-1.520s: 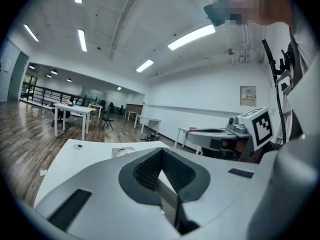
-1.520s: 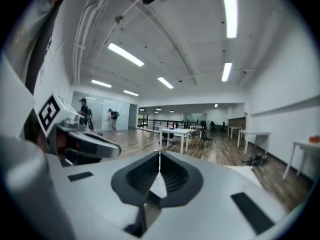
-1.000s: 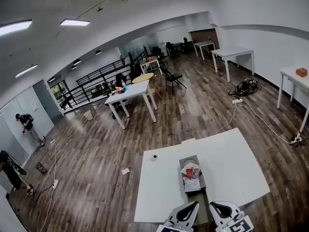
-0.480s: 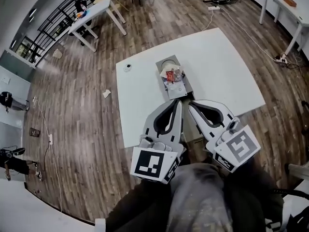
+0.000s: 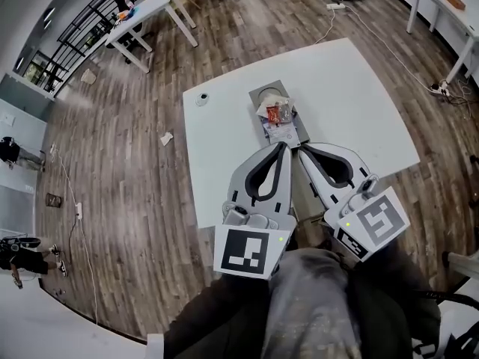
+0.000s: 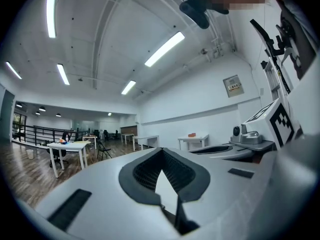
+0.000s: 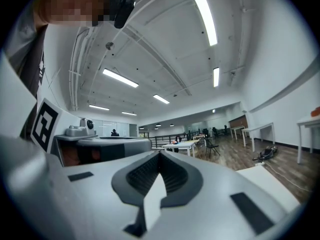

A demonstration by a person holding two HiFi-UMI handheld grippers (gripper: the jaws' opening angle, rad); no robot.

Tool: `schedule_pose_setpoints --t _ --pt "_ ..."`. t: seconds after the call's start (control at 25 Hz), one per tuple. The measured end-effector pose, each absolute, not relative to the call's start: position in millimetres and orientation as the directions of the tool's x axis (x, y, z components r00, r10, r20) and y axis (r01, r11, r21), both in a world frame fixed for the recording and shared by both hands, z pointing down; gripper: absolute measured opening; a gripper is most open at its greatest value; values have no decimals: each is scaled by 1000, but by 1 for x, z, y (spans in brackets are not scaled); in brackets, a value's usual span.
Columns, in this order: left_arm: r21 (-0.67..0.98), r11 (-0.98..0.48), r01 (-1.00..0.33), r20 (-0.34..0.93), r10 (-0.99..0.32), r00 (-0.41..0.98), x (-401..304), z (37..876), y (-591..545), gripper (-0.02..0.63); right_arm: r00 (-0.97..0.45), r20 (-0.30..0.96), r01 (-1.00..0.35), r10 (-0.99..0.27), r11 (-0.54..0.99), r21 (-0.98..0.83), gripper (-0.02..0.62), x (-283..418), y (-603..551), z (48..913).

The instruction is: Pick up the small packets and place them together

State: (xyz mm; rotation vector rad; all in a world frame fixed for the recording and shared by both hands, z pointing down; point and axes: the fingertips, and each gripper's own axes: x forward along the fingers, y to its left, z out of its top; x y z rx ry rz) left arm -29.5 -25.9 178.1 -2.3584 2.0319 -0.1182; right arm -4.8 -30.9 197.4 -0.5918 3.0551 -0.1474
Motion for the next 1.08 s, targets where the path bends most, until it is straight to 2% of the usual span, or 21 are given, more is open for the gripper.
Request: schedule_pose_setpoints --t 1.08 --pt "-43 -178 -983 51 -983 176 -45 184 -35 3 -919 13 -395 -395 916 -73 5 -23 -41 201"
